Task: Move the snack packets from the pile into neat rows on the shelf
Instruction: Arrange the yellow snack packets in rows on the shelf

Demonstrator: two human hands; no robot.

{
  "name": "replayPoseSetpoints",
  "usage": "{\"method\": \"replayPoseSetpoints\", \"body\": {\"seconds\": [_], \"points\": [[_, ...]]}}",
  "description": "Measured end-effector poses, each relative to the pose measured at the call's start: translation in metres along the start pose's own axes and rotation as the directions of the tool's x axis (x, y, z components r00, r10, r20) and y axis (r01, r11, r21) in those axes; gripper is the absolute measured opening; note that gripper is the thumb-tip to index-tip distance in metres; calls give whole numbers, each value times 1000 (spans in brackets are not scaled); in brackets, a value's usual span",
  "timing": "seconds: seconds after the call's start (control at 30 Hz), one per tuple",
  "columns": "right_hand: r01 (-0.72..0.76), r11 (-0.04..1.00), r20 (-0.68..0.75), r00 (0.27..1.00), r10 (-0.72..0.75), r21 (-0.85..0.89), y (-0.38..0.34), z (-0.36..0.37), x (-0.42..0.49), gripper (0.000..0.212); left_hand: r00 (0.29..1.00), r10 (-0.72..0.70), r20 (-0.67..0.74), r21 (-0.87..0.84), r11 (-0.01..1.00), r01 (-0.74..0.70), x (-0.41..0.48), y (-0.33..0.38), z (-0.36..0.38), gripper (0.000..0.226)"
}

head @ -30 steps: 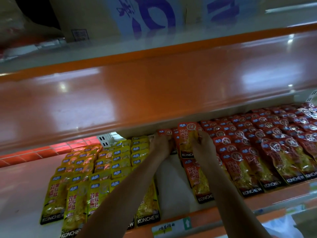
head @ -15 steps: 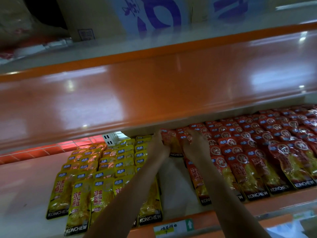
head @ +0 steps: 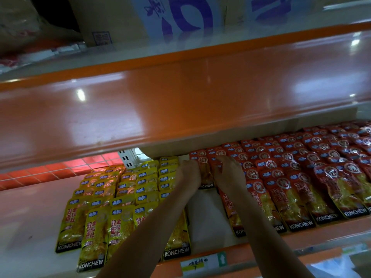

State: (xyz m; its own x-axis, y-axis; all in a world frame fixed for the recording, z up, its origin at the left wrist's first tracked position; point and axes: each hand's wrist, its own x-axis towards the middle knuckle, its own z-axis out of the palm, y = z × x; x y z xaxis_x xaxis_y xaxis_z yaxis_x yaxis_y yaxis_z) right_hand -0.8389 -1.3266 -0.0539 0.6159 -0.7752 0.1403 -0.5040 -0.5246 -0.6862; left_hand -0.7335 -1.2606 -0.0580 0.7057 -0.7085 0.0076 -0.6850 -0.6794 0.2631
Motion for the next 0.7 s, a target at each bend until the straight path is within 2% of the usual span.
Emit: {"method": "replayPoseSetpoints", "body": {"seconds": [0.17,0.43,0.7], "points": [[9,1000,2,1000,-9,-3,-1,2,-1,37,1000,-9,28,42,999,8,4,3,-3,25],[28,1000,-9,1000,-28,11,-4,2,-3,32,1000,4,19,6,1000,-4,1,-1,-9,19],[83,995,48,996,-80,-48,-39,22,-6,33,981,86,-176,-36,995,-94,-13,-26,-25,25]]}}
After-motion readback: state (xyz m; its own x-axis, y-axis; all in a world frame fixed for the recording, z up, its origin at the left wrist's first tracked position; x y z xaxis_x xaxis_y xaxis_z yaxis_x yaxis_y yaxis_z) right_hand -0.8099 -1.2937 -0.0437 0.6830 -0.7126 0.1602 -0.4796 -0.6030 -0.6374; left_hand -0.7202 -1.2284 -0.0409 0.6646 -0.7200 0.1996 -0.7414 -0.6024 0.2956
